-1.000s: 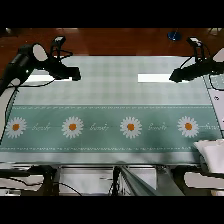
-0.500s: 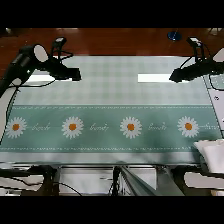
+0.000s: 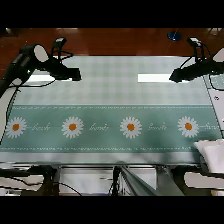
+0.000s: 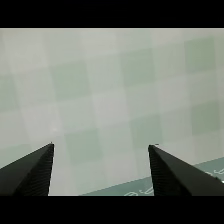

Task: Fold the shirts.

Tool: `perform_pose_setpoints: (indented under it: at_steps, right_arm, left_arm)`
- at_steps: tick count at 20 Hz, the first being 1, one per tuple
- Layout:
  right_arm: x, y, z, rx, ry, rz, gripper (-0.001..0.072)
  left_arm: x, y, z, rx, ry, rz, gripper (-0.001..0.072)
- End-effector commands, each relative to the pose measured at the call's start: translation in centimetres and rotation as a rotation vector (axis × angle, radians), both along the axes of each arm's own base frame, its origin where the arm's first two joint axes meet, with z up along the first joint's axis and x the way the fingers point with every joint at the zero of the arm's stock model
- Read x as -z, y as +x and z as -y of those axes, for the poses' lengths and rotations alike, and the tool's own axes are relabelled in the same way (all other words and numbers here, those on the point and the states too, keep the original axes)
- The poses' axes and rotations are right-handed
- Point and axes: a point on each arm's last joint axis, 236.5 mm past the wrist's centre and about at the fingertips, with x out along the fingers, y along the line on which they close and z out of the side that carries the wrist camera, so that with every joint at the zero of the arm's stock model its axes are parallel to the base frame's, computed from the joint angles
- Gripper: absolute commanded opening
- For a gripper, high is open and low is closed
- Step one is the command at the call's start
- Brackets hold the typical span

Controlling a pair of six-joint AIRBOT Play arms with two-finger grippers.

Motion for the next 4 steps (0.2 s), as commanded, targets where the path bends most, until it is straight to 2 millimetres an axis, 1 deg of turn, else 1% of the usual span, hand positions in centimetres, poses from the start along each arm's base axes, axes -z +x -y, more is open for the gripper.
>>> perform_pose_setpoints:
  at_steps: [1,4]
  right_arm:
    - [0.00,-0.01,0.02,0.000,0.000,0.000,0.0435]
    - [0.00,-0.01,0.02,0.000,0.000,0.000,0.0435]
  left_arm:
    - [0.01,0.04,-0.04,0.000,0.000,0.001,0.0700]
    - [0.01,0.04,-0.04,0.000,0.000,0.001,0.0700]
